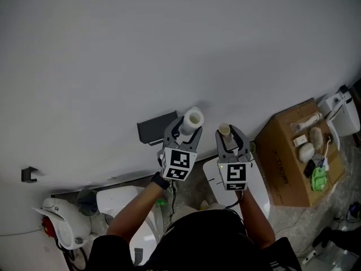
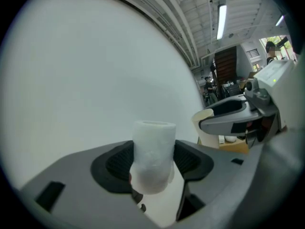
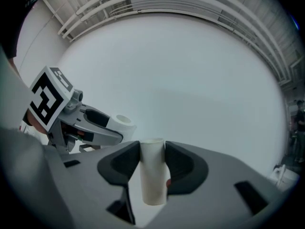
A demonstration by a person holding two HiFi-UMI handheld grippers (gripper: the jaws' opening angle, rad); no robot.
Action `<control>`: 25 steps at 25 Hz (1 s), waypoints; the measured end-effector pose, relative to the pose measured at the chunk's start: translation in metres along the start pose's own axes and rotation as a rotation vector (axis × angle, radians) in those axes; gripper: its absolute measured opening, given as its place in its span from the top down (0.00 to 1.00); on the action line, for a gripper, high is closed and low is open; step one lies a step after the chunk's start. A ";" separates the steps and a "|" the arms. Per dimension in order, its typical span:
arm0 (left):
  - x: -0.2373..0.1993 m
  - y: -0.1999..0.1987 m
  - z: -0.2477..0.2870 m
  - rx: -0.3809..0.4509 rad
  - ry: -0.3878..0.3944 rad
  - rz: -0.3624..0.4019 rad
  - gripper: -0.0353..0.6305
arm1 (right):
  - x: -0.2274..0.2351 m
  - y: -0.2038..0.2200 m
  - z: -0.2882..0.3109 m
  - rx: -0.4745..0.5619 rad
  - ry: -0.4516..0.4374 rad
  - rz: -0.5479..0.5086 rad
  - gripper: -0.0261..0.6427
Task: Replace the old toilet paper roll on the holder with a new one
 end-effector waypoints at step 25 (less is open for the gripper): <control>0.049 0.072 0.047 -0.243 -0.156 0.541 0.55 | 0.006 0.007 0.017 -0.017 0.002 0.067 0.71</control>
Point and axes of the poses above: the fingertips, and each gripper's own axes: z forward along the fingers, x to its right, y out of its underside, the point moved 9 cm from there along -z, backward along the fingers, and after that the axes turned 14 degrees about -x, right-handed, at the moved point
